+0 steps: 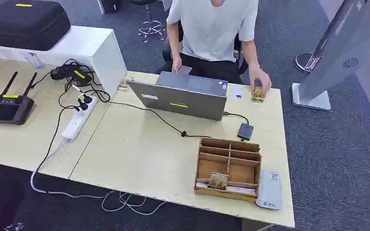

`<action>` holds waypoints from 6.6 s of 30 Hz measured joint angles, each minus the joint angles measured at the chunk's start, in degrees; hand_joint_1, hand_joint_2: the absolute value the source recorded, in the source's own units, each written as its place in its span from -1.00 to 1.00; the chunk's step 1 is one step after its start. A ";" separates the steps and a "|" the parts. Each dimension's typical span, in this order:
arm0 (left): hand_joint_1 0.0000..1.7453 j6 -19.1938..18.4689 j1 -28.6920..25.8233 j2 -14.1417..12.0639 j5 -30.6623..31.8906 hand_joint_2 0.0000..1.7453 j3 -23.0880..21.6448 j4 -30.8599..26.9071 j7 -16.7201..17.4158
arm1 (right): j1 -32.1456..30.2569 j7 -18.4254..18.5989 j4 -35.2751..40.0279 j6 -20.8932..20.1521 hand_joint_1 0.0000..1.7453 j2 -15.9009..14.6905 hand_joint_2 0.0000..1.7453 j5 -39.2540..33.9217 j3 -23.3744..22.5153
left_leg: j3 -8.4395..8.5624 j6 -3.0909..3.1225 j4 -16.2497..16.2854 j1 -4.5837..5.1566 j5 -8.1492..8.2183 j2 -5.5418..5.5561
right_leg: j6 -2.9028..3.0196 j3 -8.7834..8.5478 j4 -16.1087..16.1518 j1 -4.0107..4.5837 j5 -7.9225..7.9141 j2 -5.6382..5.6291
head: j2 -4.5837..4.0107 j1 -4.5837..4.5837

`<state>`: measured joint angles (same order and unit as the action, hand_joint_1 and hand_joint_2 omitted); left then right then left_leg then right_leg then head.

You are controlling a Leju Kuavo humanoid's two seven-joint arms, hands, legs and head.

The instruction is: Pass the card to the sensor for recognition and then transmit it.

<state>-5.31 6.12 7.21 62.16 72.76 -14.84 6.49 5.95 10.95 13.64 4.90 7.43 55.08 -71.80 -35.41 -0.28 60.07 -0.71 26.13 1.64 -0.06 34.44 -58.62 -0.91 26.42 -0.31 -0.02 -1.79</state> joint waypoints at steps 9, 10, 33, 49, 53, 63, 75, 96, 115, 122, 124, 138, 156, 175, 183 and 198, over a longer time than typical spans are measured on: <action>-1.00 0.02 0.00 0.00 -0.04 1.00 0.00 0.00 0.02 | 0.00 -0.04 0.04 0.02 -1.00 0.11 1.00 0.00 0.00 | 0.00 0.00 0.00 0.00 0.00 0.00 | 0.00 0.00 0.00 0.00 0.00 0.00 | 0.00 0.02; -1.00 0.02 0.00 0.00 -0.07 1.00 0.00 0.00 0.02 | 0.00 -0.46 0.11 0.17 -1.00 0.13 1.00 -0.09 0.00 | 0.00 0.00 0.00 0.00 0.00 0.00 | 0.00 0.00 0.00 0.00 0.00 0.00 | 0.00 0.02; -1.00 -0.83 0.32 -3.26 2.41 1.00 -0.09 0.00 0.42 | 27.25 -19.85 8.20 -2.25 -1.00 -10.60 1.00 -9.18 -2.93 | -0.09 0.06 0.00 0.08 -0.44 -0.47 | -0.06 0.24 -0.03 -0.11 -0.60 -0.53 | 0.00 0.02; -1.00 -1.16 0.33 -3.63 2.49 1.00 -0.09 0.00 -0.70 | 43.90 -16.66 16.74 -4.07 -1.00 -4.05 1.00 -6.82 14.68 | -0.15 0.00 -0.01 0.07 -0.51 -0.41 | -0.02 0.31 -0.11 -0.10 -0.62 -0.48 | 0.00 0.02; -1.00 -1.09 0.31 -3.61 2.64 1.00 -0.09 0.00 -1.02 | 44.59 -17.51 18.71 -3.04 -1.00 -2.47 1.00 -4.18 19.40 | -0.20 0.00 -0.01 0.07 -0.51 -0.41 | -0.02 0.32 -0.11 -0.10 -0.62 -0.48 | 0.00 0.02; -1.00 -0.74 0.26 -2.64 2.73 1.00 -0.09 0.00 -1.70 | 40.95 -16.98 38.50 4.09 -1.00 4.20 1.00 16.62 43.92 | -0.22 -0.03 -0.05 0.06 -0.52 -0.44 | -0.01 0.45 -0.11 -0.09 -0.61 -0.51 | 0.00 0.02; -1.00 -1.31 -0.04 -2.10 3.74 1.00 -0.15 0.00 -2.45 | 36.69 -18.36 48.28 18.08 -1.00 1.22 1.00 30.62 65.71 | -0.26 -0.03 -0.05 0.07 -0.52 -0.43 | -0.01 0.47 -0.09 -0.10 -0.61 -0.49 | 0.00 0.02; -1.00 5.90 -0.19 -3.89 9.18 1.00 -4.79 0.00 -9.92 | 32.95 -10.73 49.75 21.12 -1.00 -11.76 1.00 30.64 87.17 | -0.31 -0.04 -0.06 0.07 -0.51 -0.42 | -0.01 0.52 -0.09 -0.10 -0.61 -0.47 | 0.00 0.02; -1.00 -2.89 -0.21 -2.16 5.70 1.00 -5.14 0.00 -10.93 | 31.16 -16.31 48.24 21.00 1.00 -11.47 1.00 30.62 89.13 | -0.37 -0.04 -0.06 0.06 -0.51 -0.40 | -0.01 0.54 -0.09 -0.09 -0.61 -0.45 | 0.00 0.02; -1.00 -3.72 -0.23 -1.95 5.29 1.00 -5.11 0.00 -10.80 | 30.75 -17.40 47.74 21.03 1.00 -11.39 1.00 30.64 89.11 | -0.39 -0.04 -0.06 0.06 -0.51 -0.39 | -0.01 0.57 -0.09 -0.09 -0.61 -0.45 | 0.00 0.02; -1.00 -3.76 -0.24 -1.88 5.18 1.00 -5.11 0.00 -10.53 | 30.74 -17.53 47.74 21.03 1.00 -11.39 1.00 30.64 89.11 | -0.40 -0.04 -0.06 0.06 -0.51 -0.40 | -0.01 0.57 -0.09 -0.09 -0.61 -0.45 | 0.00 0.02; -1.00 -1.94 -0.32 -1.81 4.26 1.00 -4.96 0.00 -7.21 | 26.52 -17.97 52.72 21.11 1.00 -10.93 1.00 30.49 88.87 | -0.40 -0.04 -0.06 0.06 -0.50 -0.40 | -0.01 0.61 -0.08 -0.09 -0.59 -0.45 | 0.00 0.02; -1.00 -0.57 -0.74 -1.73 2.25 1.00 -3.02 0.00 -6.58 | 7.49 -20.89 67.01 26.09 1.00 -14.93 1.00 29.73 75.33 | -0.48 -0.01 -0.06 0.06 -0.39 -0.37 | 0.01 0.67 -0.02 -0.09 -0.54 -0.37 | 0.00 0.02; -1.00 0.26 -0.70 -1.16 0.50 1.00 -1.55 0.00 -6.58 | -7.88 -26.18 76.98 26.60 1.00 -12.28 1.00 26.42 67.41 | -0.48 -0.09 -0.11 0.05 -0.29 -0.35 | 0.08 0.69 -0.03 -0.08 -0.45 -0.35 | 0.00 0.00; -1.00 0.50 -0.67 -1.01 0.20 1.00 -1.11 0.00 -6.54 | -13.18 -26.97 79.60 26.36 1.00 -9.40 1.00 26.38 67.41 | -0.47 -0.13 -0.13 0.05 -0.24 -0.37 | 0.09 0.69 -0.03 -0.08 -0.37 -0.36 | 0.00 0.02; -1.00 0.70 -0.65 -0.74 0.04 1.00 -1.07 0.00 -6.51 | -19.19 -27.91 79.97 24.48 1.00 -5.11 1.00 26.12 68.19 | -0.46 -0.16 -0.15 0.05 -0.22 -0.37 | 0.05 0.68 -0.03 -0.08 -0.31 -0.35 | 0.00 0.02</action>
<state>-4.61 5.47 6.47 62.20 71.69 -14.84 -0.02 -13.24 -16.96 93.61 29.38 2.32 81.20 -3.61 -35.87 -0.44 59.92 -0.65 25.91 1.27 -0.01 35.12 -58.64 -0.99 26.11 -0.67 -0.02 -1.77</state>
